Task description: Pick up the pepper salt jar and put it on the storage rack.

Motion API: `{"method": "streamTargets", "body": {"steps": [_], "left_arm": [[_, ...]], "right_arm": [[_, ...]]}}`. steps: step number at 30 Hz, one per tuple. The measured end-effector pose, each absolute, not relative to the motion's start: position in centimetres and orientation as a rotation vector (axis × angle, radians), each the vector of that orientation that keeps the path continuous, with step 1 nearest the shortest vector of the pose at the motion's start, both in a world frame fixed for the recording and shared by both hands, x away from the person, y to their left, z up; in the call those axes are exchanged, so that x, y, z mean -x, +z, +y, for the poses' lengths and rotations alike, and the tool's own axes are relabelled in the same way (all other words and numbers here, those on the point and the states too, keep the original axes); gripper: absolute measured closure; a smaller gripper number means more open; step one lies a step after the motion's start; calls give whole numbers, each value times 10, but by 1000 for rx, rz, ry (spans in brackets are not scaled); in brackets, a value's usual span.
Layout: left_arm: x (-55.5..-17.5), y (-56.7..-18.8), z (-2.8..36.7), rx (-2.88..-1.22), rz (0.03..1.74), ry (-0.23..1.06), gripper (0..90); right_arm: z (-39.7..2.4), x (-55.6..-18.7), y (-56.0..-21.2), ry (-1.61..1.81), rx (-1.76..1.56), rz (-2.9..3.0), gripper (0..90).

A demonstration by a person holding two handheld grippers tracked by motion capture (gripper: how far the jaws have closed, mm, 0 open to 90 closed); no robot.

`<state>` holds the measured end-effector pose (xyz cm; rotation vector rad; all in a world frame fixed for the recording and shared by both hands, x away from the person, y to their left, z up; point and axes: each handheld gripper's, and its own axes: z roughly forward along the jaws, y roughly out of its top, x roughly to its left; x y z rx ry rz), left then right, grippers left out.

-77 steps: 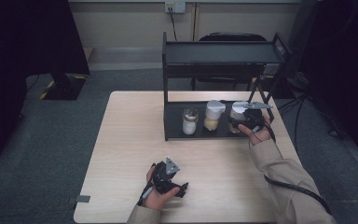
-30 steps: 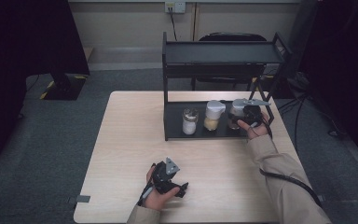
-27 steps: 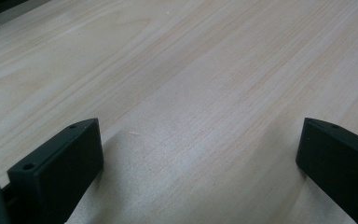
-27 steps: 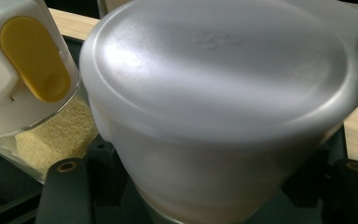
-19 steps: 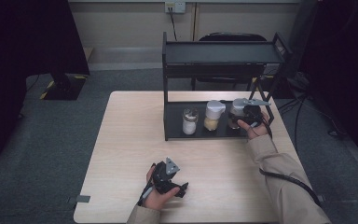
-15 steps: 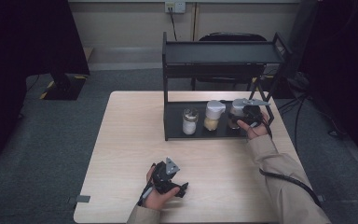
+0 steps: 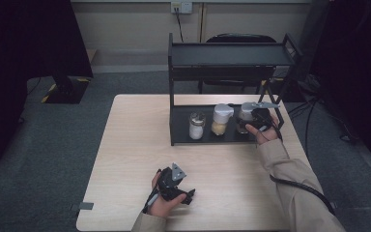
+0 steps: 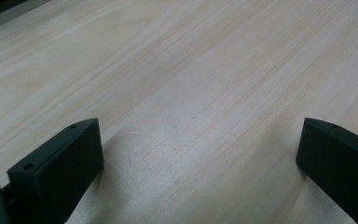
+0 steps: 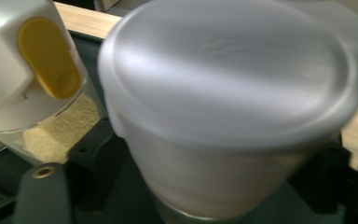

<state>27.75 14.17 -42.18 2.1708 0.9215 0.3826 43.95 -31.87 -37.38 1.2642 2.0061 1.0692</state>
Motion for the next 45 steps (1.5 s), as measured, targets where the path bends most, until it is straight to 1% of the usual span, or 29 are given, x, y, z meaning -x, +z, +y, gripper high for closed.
{"method": "streamTargets", "body": {"steps": [2,5,15,19,45], "left_arm": [[-277,-422,142,-2171,921,383,0],[-277,-422,142,-2171,921,382,0],[-277,-422,142,-2170,923,381,0],[-277,-422,142,-2170,922,382,0],[-277,-422,142,-2170,923,382,0]], "right_arm": [[-317,-440,-372,1051,-1272,2020,139],[-317,-439,-371,1062,-1289,2024,101],[-321,-435,-370,1080,-1301,2037,35],[-324,-432,-371,1101,-1305,2043,19],[-335,-417,-371,1148,-1334,2054,15]]}}
